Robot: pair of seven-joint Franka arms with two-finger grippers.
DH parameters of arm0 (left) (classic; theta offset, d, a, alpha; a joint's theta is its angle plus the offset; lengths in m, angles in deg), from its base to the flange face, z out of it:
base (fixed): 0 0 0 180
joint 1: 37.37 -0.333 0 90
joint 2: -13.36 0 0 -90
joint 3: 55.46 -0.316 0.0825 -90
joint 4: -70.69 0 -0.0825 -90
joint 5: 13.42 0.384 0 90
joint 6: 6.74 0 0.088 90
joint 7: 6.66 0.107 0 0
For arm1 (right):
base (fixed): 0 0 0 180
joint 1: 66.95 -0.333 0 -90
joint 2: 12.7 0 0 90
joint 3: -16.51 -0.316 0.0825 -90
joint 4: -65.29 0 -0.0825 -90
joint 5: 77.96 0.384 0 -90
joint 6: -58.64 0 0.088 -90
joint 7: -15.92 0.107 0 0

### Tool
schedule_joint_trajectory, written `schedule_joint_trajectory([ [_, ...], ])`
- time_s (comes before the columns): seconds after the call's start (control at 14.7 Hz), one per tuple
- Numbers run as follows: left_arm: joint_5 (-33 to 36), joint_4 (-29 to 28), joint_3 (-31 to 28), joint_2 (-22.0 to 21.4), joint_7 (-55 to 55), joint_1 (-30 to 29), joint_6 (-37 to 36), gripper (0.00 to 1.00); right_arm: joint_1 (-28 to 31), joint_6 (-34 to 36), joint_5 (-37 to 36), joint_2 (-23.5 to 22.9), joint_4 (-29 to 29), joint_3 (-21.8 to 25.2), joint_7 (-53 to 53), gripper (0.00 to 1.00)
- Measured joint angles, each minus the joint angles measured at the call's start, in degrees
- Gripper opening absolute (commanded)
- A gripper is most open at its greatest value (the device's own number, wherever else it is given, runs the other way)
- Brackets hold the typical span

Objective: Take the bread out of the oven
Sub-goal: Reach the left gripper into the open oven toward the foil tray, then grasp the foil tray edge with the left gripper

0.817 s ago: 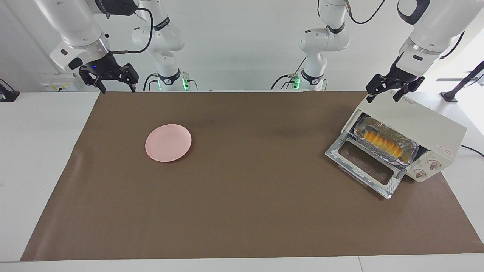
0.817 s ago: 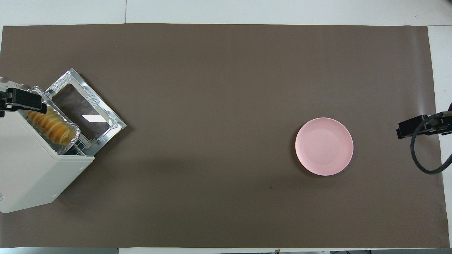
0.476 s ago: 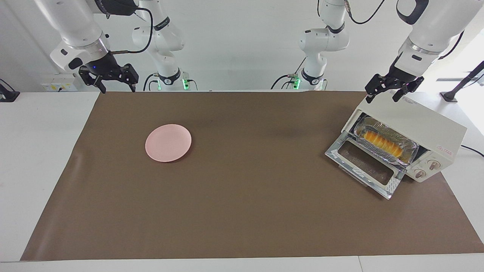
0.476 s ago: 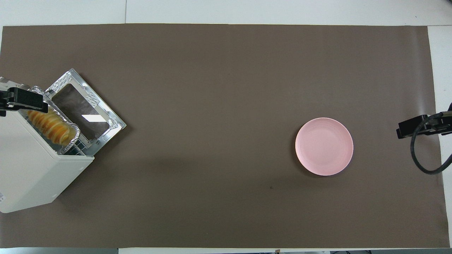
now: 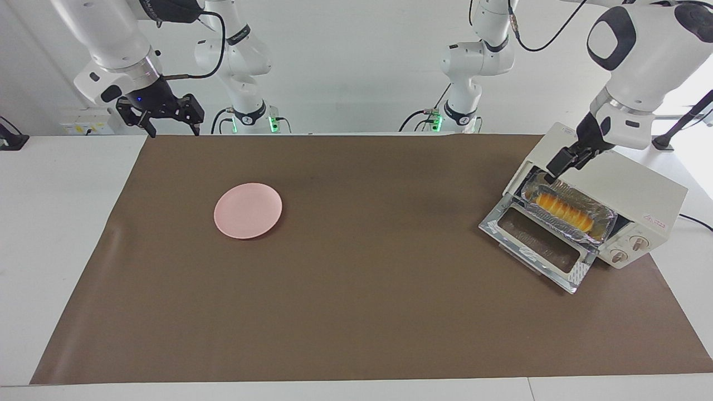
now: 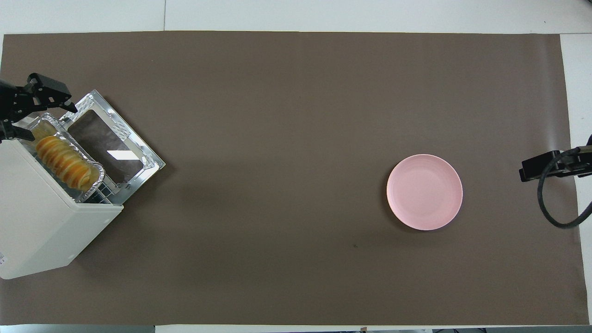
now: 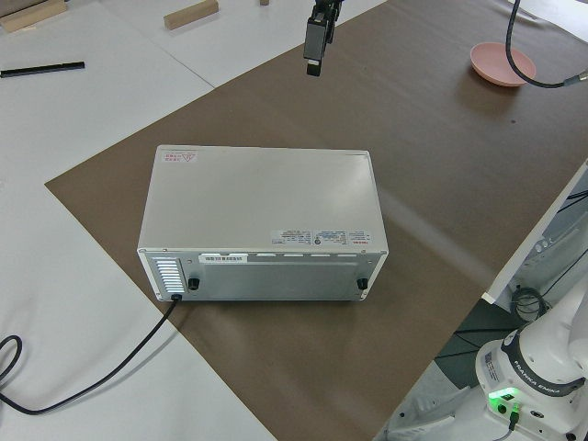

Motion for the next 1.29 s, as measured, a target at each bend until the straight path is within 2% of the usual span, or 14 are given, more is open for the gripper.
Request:
schedule_joint_trajectory([
  [0.2,3.5,-0.9,0.6,5.4,-14.7,0.2,5.5,1.0,0.0,0.0,0.0,0.0,0.0,0.0,0.0,1.0],
  [0.34,4.1,-3.7,0.6,6.6,-20.4,0.2,9.0,1.0,0.0,0.0,0.0,0.0,0.0,0.0,0.0,1.0],
  [0.68,5.1,-12.1,-0.2,5.3,-23.0,-0.1,13.4,1.0,0.0,0.0,0.0,0.0,0.0,0.0,0.0,1.0],
  [1.02,5.5,-20.6,-0.3,4.3,-23.2,-0.9,22.9,0.99,0.0,0.0,0.0,0.0,0.0,0.0,0.0,1.0],
  [1.09,5.5,-21.8,-0.3,4.3,-23.2,-1.1,24.1,0.81,0.0,0.0,0.0,0.0,0.0,0.0,0.0,1.0],
  [1.16,5.5,-22.6,-0.3,4.2,-23.2,-1.2,24.9,0.52,0.0,0.0,0.0,0.0,0.0,0.0,0.0,1.0],
  [1.23,5.5,-23.2,-0.3,4.2,-23.2,-1.3,25.5,0.14,0.0,0.0,0.0,0.0,0.0,0.0,0.0,1.0],
  [1.29,5.5,-23.4,-0.2,4.1,-23.2,-1.4,25.6,0.0,0.0,0.0,0.0,0.0,0.0,0.0,0.0,1.0],
])
